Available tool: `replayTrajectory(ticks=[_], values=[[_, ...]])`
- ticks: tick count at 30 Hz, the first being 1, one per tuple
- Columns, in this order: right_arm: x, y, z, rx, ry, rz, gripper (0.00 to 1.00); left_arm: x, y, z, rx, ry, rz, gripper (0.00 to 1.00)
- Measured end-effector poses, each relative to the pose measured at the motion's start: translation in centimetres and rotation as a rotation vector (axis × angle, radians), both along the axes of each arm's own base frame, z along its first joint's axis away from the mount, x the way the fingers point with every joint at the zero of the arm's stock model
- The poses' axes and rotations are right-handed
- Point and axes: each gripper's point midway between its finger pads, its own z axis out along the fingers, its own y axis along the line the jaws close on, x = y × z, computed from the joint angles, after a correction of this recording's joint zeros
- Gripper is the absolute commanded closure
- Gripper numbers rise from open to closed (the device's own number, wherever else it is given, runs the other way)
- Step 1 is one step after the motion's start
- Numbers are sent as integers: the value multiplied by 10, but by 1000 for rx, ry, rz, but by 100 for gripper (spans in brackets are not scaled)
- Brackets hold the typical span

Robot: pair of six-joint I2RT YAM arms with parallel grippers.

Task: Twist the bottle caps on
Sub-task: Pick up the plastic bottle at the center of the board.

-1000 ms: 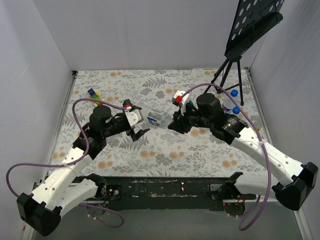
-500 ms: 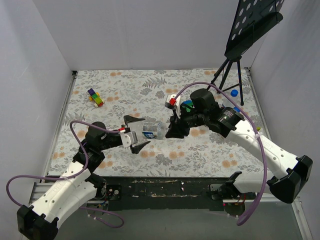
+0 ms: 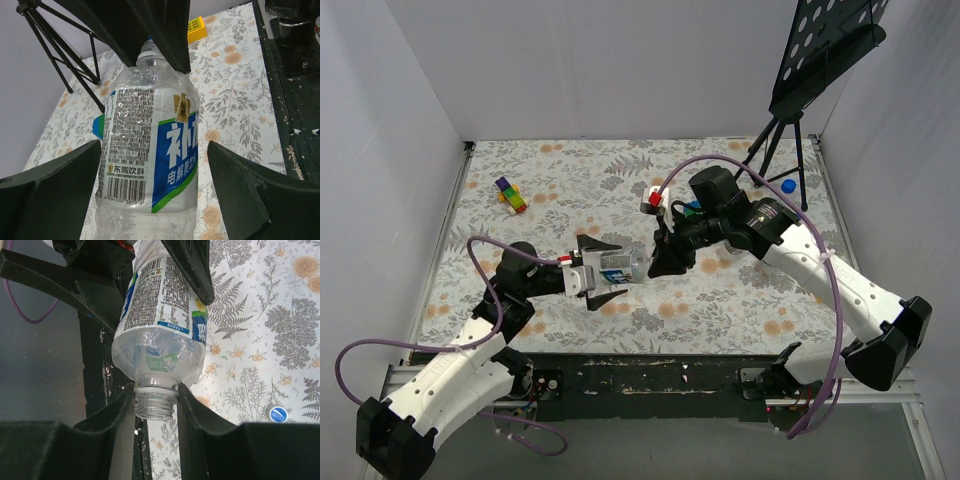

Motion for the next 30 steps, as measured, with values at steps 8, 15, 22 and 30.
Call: replayTrajectory(ticks=[8,15,22,30], values=[[-4,-2,-3,-22,25,13,92,-1,-4,-4,-10,36,-18,43],[9,-1,5,-26,5,-70,28,9,-1,-1,-88,49,62,57],[44,-19,34,44,-142,-344,2,41,19,0,-282,161,319,65],[77,-36,19,23,-142,-608,2,70,74,52,-611,153,615,82]])
